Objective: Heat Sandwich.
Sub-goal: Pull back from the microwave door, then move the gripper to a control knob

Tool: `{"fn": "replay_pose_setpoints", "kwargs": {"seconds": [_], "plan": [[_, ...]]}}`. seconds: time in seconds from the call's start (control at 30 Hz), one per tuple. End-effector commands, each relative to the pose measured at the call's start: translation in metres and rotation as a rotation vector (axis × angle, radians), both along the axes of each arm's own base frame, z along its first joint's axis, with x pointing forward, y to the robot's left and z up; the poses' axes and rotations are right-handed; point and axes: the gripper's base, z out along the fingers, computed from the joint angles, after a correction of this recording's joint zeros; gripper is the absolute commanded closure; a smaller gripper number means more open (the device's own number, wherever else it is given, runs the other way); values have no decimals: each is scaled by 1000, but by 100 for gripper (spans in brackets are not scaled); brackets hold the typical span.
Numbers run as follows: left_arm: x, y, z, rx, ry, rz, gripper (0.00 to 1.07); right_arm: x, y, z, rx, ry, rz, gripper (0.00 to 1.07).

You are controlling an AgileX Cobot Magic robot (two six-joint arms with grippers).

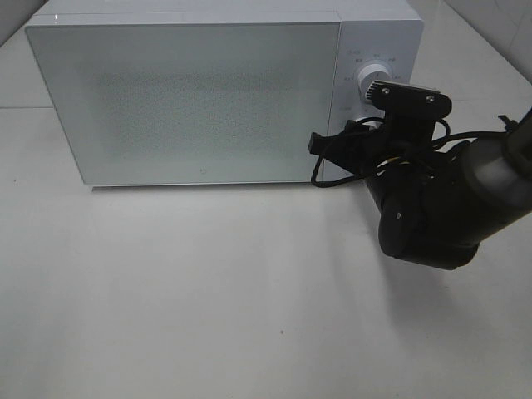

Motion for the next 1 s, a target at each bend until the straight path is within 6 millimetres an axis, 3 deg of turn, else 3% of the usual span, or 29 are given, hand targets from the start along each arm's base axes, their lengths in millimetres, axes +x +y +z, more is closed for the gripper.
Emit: {"fn": "replay_pose_setpoints", "kwargs": {"seconds": [0.03, 1.0], "plan": [[-2, 0, -1, -3, -16, -7, 9, 2, -1, 7, 153, -40, -37, 106], [-2, 0, -1, -3, -16, -7, 9, 3, 3, 12, 1053, -78, -160, 105]]}}
